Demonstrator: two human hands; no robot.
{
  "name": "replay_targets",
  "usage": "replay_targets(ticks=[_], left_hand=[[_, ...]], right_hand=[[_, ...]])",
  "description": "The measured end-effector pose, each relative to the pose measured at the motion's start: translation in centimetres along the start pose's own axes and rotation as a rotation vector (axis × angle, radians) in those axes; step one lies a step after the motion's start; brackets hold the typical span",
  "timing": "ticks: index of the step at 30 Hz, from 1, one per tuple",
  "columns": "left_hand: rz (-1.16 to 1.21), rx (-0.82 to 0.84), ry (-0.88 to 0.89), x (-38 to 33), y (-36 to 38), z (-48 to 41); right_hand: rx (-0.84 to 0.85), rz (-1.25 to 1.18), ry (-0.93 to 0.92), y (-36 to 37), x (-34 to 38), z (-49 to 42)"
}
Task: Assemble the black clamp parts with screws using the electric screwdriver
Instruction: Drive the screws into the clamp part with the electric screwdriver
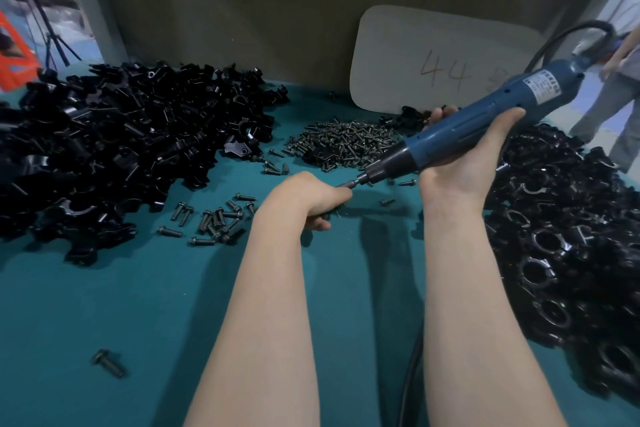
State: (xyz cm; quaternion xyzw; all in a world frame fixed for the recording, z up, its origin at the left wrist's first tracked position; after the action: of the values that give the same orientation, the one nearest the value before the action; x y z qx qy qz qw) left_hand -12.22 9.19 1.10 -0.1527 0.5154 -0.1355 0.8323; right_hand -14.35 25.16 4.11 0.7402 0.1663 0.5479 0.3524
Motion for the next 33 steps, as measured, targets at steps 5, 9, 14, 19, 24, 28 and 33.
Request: replay_targets(ticks=[5,9,14,19,24,28,33], left_hand=[[-0.009,0.047,0.024,-0.3,0.5,0.3],[-0.087,0.029,0.046,-1.0,0.0,0.8],[-0.059,0.055,0.050,-1.0,-0.1,0.8],[0.025,0.142,-0.021,-0.5,-0.1,0.9],[0.245,-0.161,0.045,0.3,-1.1,-0.8],[0.887,-0.284,0.172,0.3,-1.2,-1.4],[1.277,-0.152,0.105,0.5,-0.5,-1.6]], right_hand=[[0.073,0.011,-0.017,-0.2,1.0,0.0],[0.231,-0.027,-0.048,0.4,1.9,0.0],[0.170,0.023,-0.061,0.6,2.1,0.3],[0.173,-0.063,-0.054,0.3,2.6,0.1],[-0.016,-0.049,-0.058,0.4,2.1,-0.2],[-0.086,-0.108,0.029,0.3,1.7,-0.4],[-0.091,0.012,0.088,0.4,1.3,0.0]])
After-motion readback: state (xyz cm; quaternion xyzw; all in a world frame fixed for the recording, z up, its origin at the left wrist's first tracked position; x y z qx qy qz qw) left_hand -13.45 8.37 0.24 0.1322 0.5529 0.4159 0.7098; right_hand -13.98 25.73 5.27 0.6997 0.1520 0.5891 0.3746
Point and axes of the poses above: each hand's wrist, its own z-axis away from the middle knuckle, its own y-axis out of the palm, x = y × z, the point moved 1 cm from there along -z, towards the middle knuckle, and after that the axes turned 12 degrees about z, right-handed, at the moved point
